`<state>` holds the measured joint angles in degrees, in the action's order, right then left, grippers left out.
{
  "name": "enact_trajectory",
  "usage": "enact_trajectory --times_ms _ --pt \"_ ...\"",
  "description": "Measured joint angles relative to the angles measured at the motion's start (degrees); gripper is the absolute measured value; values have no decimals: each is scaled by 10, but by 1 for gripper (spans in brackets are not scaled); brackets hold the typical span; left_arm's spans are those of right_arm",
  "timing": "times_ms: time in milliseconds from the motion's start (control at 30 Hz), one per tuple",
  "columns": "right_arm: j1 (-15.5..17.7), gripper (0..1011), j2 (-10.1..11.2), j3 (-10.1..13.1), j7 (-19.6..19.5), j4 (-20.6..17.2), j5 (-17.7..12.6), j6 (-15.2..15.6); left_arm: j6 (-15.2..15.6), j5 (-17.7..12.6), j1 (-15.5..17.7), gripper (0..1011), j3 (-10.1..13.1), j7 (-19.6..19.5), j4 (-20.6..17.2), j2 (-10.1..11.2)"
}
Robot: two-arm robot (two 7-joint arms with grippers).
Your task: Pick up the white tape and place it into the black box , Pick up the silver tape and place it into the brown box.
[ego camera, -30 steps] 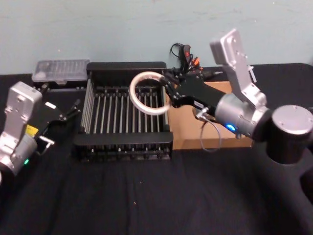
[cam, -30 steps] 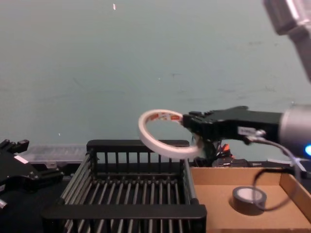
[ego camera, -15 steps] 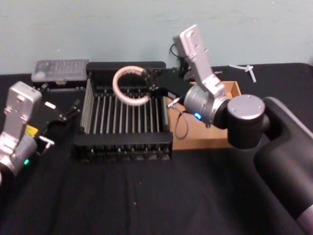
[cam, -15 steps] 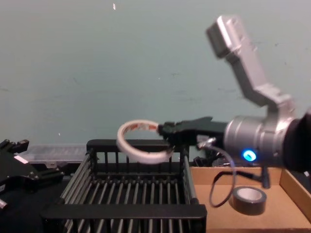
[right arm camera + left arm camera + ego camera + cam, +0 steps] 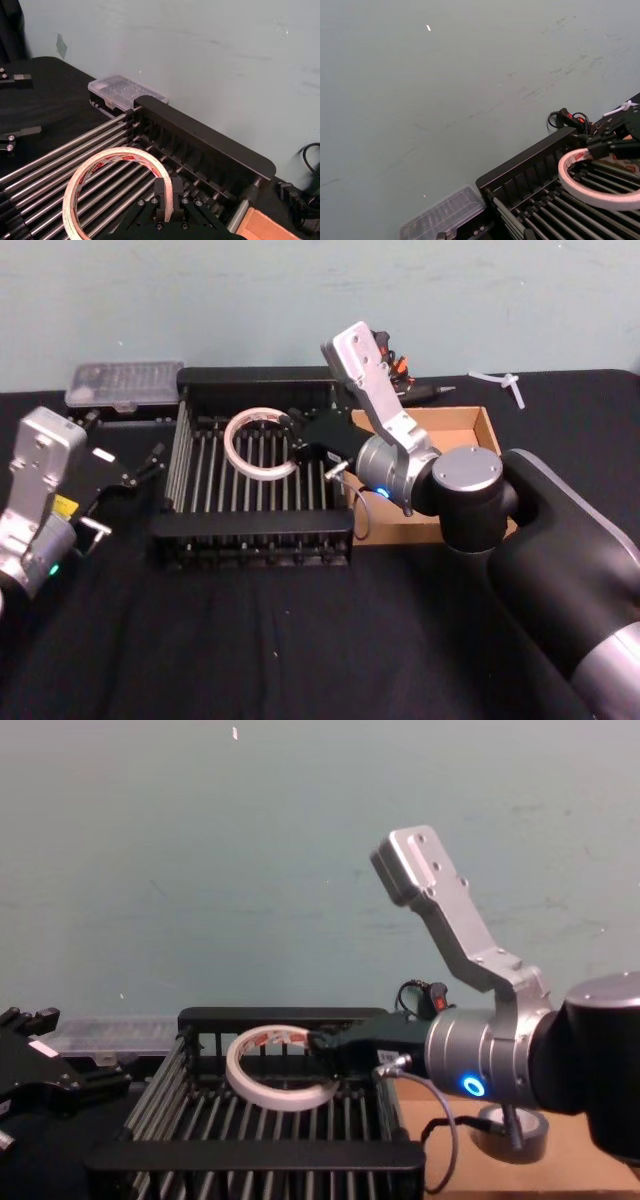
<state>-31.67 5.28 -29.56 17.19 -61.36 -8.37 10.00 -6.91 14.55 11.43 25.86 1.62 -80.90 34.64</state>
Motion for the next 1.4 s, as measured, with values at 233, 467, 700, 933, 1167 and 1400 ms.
enact_trajectory --times_ms 233,467,700,933,1167,1400 --pt "0 96 0 0 0 0 1 1 0 0 0 1001 0 0 0 0" --pt "0 111 1 1 0 -2 0 1 0 0 0 1001 0 0 0 0" --pt "1 305 2 1 0 -3 -1 1 0 0 0 1001 0 0 0 0" --pt "1 544 2 1 0 -4 -2 1 0 0 0 1002 0 0 0 0" --pt "1 760 2 1 1 -4 -3 1 0 0 0 1001 0 0 0 0" --pt "1 944 2 1 1 -4 -3 1 0 0 0 1001 0 0 0 0"
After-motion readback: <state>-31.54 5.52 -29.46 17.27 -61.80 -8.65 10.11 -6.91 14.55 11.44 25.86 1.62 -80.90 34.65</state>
